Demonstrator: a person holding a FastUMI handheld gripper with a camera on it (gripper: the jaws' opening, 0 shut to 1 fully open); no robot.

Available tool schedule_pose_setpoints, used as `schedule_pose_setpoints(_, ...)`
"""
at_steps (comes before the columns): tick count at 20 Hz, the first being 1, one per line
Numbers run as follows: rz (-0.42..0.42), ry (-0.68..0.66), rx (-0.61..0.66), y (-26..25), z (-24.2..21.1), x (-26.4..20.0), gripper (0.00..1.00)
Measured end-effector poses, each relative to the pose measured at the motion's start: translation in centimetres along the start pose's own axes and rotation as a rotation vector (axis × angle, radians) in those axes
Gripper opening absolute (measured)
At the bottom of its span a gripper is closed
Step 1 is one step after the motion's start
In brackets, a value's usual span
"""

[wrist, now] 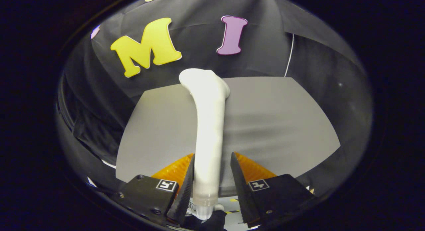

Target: Iron the clothes twice with a garment steamer, once on the left side and once on the right side.

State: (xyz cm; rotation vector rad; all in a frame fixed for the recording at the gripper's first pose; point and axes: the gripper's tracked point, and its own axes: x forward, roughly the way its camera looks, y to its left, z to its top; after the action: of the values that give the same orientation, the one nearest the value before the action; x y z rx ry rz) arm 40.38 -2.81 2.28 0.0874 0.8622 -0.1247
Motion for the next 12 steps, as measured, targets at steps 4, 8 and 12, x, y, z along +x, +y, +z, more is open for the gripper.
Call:
schedule_pose_setpoints(4,0.035,-0.037,0.075,0.7,0.0,-0.2,0.37)
schedule_pose_setpoints(8,0.057,-0.090,0.122,1.2,-0.3,0.0,0.32)
schedule_pose_setpoints(12,0.064,-0.132,0.156,2.2,-1.9,-2.0,0.31)
